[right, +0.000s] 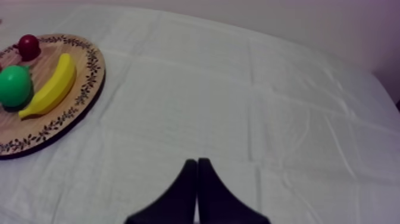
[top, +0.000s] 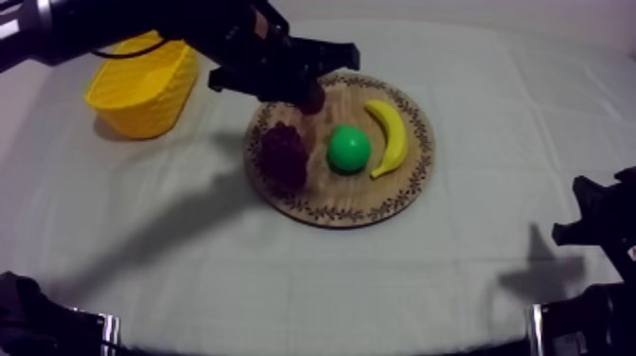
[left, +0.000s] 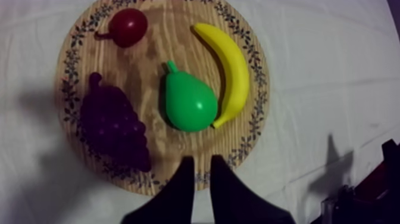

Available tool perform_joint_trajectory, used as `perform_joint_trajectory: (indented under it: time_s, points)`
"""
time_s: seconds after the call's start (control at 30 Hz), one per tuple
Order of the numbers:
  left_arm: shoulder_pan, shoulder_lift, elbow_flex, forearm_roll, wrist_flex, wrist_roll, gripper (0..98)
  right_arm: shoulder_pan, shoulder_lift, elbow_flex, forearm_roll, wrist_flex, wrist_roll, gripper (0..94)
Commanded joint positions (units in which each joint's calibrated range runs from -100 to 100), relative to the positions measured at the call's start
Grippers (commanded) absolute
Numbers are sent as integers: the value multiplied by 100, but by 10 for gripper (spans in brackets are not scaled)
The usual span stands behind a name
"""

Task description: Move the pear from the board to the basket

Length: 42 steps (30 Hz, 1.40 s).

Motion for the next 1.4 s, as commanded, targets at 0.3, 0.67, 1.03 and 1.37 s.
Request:
perform_joint_trajectory:
  time_s: [0.3,0.67,1.03,1.37]
  points:
    - [126,232,-389,-350,148,345,952,0,-2,4,-2,1,2,3]
    - [-95,866,-547,-22,-63,-2,962,0,-2,4,-2,1,2,3]
    - [-235,2182,-1671,645,260,-497,930,0,-2,4,-2,1,2,3]
    - [-194,3441,-3457,864,1638,-397,856,0,-2,4,-2,1,2,3]
